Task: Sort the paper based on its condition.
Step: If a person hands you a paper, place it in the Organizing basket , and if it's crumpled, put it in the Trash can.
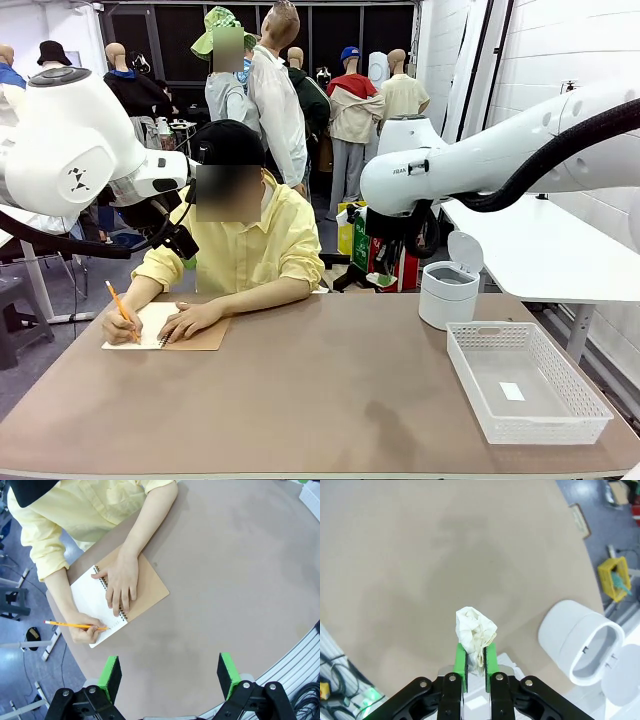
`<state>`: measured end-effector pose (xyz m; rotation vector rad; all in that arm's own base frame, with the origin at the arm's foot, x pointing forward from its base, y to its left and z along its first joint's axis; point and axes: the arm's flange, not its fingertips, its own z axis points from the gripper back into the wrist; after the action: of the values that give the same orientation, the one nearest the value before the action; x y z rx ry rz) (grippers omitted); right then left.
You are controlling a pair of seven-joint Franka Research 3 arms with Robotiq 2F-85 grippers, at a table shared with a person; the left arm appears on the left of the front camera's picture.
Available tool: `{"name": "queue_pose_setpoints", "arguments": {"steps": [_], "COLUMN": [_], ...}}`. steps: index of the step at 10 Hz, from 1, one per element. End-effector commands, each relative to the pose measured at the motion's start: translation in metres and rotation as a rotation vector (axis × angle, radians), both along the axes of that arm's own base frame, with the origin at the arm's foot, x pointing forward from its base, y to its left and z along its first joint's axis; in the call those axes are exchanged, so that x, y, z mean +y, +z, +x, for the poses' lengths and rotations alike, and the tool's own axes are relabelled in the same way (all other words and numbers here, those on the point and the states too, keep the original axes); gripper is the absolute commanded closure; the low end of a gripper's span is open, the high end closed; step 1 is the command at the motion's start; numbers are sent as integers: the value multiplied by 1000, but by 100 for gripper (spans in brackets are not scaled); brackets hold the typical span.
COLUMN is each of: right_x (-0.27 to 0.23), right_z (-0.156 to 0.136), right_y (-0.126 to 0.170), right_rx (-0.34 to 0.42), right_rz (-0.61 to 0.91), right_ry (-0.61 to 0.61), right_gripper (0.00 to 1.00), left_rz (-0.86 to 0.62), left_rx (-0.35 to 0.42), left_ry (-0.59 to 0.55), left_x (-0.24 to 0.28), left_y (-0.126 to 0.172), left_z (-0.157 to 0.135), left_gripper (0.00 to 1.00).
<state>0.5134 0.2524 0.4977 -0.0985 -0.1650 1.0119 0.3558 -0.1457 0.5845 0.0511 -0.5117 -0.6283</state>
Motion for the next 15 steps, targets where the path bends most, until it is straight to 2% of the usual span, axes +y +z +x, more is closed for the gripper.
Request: {"name": "queue_pose_setpoints", "arguments": {"steps": [1, 5, 8, 11, 15], "right_x": [3, -29, -59, -77, -98], "right_z": [6, 37, 51, 60, 73], "right_y": [-13, 4, 15, 8, -9], "right_rx": [-136, -230, -263, -311, -299], "right_rz": [-132, -255, -266, -309, -316], "right_ry": [-160, -356, -432, -477, -495], "right_gripper": [82, 82, 82, 82, 82], "left_rz": [-4, -4, -4, -4, -4], "left_rx": [-4, -4, -4, -4, -4], "left_ry": [1, 1, 1, 1, 1], "left_x": [1, 1, 1, 1, 1], "left_y": [1, 1, 1, 1, 1], "left_z": [0, 0, 0, 0, 0], "left_gripper": [0, 0, 0, 0, 0]}}
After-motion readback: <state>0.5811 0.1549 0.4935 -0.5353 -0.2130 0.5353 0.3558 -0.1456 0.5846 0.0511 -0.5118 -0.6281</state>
